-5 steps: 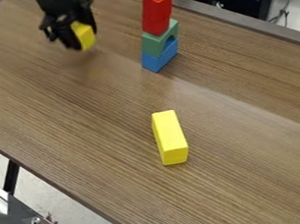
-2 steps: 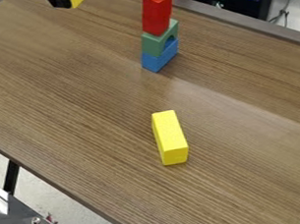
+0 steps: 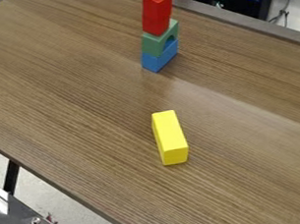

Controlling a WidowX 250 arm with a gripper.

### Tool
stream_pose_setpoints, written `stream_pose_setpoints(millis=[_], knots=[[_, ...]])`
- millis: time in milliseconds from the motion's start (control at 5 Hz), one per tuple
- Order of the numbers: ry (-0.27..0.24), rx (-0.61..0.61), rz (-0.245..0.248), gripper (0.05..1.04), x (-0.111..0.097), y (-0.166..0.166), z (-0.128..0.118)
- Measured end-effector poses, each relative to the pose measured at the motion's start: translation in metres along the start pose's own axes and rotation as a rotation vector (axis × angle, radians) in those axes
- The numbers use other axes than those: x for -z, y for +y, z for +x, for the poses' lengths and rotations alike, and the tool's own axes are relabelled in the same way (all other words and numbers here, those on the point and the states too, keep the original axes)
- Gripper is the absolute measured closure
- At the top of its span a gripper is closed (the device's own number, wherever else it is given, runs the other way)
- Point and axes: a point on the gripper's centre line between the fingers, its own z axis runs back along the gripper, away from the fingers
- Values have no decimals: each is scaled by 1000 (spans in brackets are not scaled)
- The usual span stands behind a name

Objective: Put the yellow block on top of the tower

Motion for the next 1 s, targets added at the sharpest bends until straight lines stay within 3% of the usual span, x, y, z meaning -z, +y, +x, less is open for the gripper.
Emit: stream_pose_setpoints(millis=[400, 600, 1000], knots=[[-66, 28, 37, 490, -19, 1, -33], [-83, 43, 31, 490, -28, -6, -37], [-50, 67, 24, 490, -31, -16, -40]])
